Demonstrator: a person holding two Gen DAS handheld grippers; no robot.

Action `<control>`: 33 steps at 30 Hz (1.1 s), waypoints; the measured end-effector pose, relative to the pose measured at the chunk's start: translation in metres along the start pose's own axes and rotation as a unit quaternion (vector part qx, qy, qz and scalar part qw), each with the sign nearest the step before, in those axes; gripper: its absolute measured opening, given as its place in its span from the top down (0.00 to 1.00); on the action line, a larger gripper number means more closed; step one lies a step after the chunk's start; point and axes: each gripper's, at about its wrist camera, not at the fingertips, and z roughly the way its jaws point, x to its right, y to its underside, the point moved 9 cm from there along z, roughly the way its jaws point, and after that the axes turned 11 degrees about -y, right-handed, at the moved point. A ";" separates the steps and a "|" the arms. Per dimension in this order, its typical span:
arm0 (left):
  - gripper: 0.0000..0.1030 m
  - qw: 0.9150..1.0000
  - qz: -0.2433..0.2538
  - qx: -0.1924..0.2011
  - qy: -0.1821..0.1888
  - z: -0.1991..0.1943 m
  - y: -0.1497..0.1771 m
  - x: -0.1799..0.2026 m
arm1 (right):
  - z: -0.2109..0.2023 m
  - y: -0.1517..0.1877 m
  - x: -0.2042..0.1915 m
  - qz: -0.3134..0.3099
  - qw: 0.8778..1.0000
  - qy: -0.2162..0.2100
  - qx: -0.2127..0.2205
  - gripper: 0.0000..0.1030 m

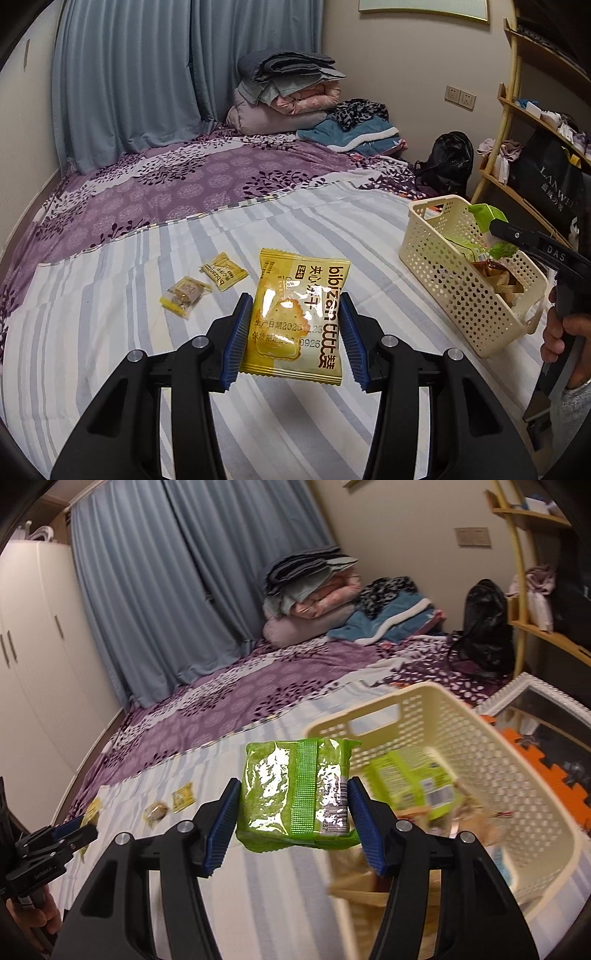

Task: Organize snacks
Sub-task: 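Carry the green pack over the basket and open the right gripper while the left carries the biscuit packet, then lower the yellow biscuit packet into the basket and open the left gripper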

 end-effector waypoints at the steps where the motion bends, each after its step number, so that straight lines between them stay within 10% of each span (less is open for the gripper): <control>1: 0.53 1.000 0.003 0.001 0.002 -0.001 -0.001 0.004 | -0.002 -0.001 0.007 0.002 1.000 0.008 0.002 0.43; 33: 0.53 0.991 0.098 0.011 0.093 0.004 -0.037 0.152 | -0.082 0.019 0.097 0.049 0.992 0.090 0.069 0.32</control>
